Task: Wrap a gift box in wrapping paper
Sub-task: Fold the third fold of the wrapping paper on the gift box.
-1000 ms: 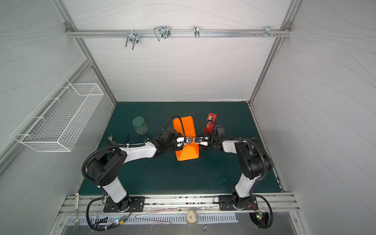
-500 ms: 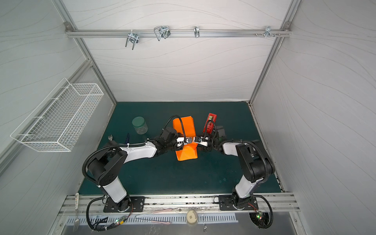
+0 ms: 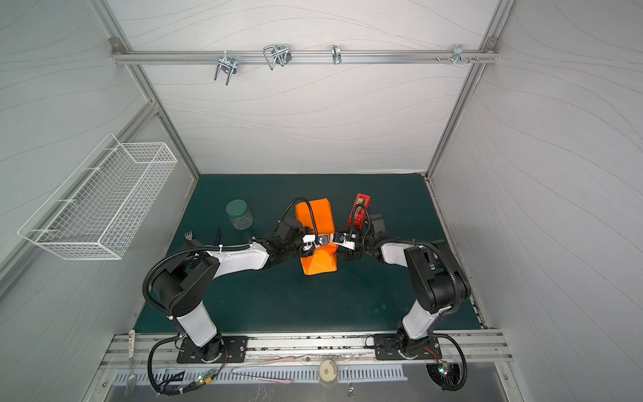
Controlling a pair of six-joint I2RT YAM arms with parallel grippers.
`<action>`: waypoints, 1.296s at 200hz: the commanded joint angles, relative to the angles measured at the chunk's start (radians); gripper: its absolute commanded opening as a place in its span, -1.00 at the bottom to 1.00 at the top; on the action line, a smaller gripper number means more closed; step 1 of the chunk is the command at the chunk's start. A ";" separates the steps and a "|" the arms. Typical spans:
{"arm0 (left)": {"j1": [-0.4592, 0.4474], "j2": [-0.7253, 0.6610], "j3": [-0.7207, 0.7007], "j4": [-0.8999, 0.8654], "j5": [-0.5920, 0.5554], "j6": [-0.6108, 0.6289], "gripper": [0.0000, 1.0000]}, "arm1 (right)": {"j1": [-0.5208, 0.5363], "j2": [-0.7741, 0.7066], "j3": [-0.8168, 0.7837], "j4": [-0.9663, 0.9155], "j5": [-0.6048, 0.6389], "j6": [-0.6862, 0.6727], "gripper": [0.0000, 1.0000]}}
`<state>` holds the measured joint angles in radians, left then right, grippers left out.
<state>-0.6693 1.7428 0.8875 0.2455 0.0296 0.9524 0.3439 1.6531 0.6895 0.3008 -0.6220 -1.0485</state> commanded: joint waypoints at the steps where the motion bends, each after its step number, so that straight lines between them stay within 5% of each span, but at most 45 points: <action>1: 0.010 0.052 -0.024 -0.085 -0.002 0.014 0.27 | 0.009 0.004 0.015 0.017 -0.025 0.032 0.67; 113: 0.010 0.059 -0.021 -0.084 0.000 0.016 0.28 | 0.036 0.042 0.041 0.046 0.008 0.102 0.66; 189: 0.010 0.068 -0.020 -0.072 0.000 0.013 0.28 | -0.067 -0.078 0.028 -0.220 -0.098 0.008 0.88; 259: 0.010 0.072 -0.013 -0.078 -0.004 0.016 0.28 | 0.004 -0.044 0.031 -0.130 -0.001 0.162 0.83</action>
<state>-0.6636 1.7561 0.8875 0.2710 0.0265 0.9615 0.3187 1.5879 0.7116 0.1585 -0.6662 -0.9360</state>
